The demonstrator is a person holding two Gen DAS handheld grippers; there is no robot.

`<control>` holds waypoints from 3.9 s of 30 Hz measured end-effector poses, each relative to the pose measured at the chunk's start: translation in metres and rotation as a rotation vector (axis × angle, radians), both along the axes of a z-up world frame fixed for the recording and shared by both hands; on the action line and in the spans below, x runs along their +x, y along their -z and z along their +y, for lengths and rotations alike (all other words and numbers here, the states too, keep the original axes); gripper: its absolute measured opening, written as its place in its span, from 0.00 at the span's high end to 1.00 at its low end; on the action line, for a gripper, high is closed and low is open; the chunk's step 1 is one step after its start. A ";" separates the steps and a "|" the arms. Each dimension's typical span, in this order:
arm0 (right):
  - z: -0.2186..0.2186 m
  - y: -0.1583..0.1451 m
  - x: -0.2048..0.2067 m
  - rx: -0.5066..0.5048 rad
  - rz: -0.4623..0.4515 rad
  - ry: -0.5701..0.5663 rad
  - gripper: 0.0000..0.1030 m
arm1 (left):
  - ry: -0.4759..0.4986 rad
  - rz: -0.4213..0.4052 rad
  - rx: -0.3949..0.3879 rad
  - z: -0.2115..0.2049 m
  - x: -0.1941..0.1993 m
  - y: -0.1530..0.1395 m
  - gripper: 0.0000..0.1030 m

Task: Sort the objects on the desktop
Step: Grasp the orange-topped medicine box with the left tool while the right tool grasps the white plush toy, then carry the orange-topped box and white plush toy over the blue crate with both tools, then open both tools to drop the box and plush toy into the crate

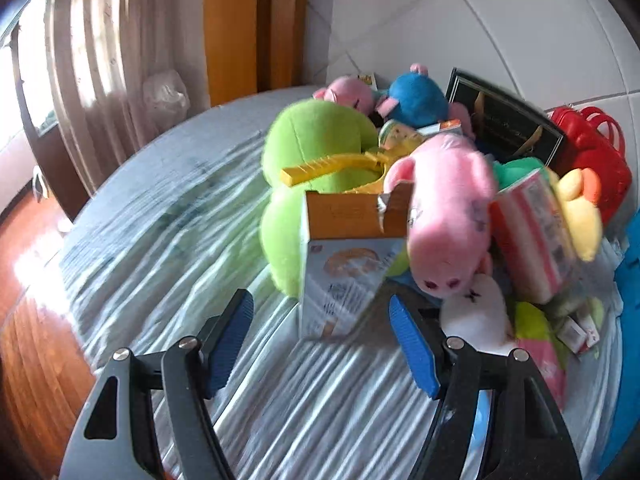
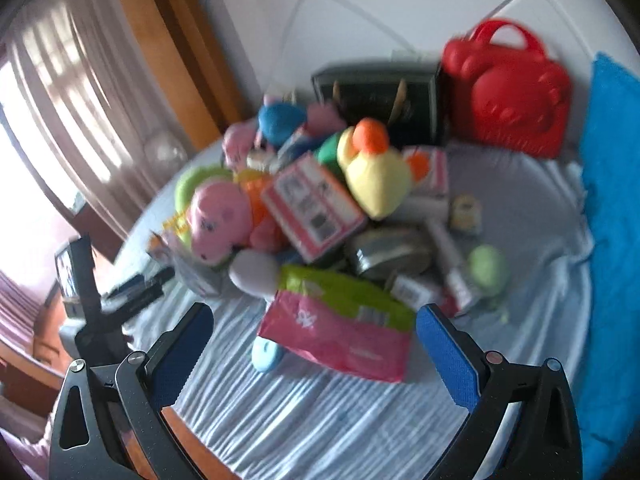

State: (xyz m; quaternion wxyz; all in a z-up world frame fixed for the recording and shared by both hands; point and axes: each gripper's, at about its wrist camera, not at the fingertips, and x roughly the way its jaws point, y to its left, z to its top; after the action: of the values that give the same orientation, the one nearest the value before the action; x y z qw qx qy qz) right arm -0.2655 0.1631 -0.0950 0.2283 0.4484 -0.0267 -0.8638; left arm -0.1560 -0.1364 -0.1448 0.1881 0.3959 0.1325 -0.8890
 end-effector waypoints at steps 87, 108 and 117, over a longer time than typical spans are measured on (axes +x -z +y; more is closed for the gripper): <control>0.481 -0.204 0.062 0.170 0.230 0.658 0.41 | 0.993 -0.098 0.081 0.672 -0.075 -0.272 0.54; 0.547 -0.060 -0.005 0.373 -0.147 0.680 0.41 | 0.928 -0.278 -0.160 0.707 -0.110 -0.176 0.53; 0.550 -0.052 -0.009 0.372 -0.179 0.666 0.41 | 0.961 -0.289 -0.185 0.712 -0.109 -0.175 0.42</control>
State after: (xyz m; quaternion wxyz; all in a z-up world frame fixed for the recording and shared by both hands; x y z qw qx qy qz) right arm -0.2749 0.7127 -0.0433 -0.1528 0.5225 -0.0336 -0.8381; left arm -0.2650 0.5758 0.0298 -0.1913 0.5125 -0.1712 -0.8194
